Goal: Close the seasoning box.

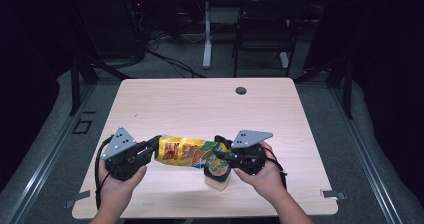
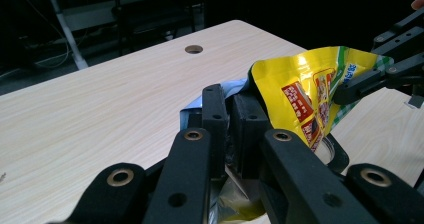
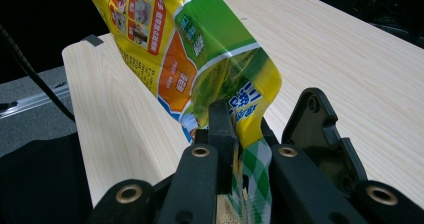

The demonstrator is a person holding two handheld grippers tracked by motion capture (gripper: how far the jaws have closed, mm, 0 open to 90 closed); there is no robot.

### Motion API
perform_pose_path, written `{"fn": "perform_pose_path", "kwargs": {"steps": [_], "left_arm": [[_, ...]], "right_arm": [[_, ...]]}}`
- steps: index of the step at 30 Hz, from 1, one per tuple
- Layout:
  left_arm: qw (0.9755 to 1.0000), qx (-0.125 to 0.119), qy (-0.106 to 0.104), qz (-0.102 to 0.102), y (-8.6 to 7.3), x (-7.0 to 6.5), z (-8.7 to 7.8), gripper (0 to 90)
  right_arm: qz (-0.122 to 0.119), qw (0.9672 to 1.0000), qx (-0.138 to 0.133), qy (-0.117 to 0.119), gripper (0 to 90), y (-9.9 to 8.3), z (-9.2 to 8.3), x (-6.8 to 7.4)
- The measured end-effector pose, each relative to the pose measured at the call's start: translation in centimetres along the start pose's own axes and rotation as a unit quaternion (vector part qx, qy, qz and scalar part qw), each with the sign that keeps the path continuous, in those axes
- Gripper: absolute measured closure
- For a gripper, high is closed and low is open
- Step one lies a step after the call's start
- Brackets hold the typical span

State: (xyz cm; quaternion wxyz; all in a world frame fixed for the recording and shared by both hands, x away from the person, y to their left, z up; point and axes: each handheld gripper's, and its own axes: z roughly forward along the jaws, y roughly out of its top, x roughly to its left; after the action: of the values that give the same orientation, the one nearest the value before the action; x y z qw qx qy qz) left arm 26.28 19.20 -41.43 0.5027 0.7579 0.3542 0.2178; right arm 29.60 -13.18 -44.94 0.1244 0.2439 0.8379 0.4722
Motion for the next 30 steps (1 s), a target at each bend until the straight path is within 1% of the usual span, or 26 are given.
{"fn": "perform_pose_path", "kwargs": {"steps": [30], "left_arm": [[1.0, 0.001, -0.003, -0.003, 0.04, 0.15, 0.07, 85.8]], "right_arm": [[0.0, 1.0, -0.001, 0.001, 85.0, -0.06, 0.09, 0.01]]}}
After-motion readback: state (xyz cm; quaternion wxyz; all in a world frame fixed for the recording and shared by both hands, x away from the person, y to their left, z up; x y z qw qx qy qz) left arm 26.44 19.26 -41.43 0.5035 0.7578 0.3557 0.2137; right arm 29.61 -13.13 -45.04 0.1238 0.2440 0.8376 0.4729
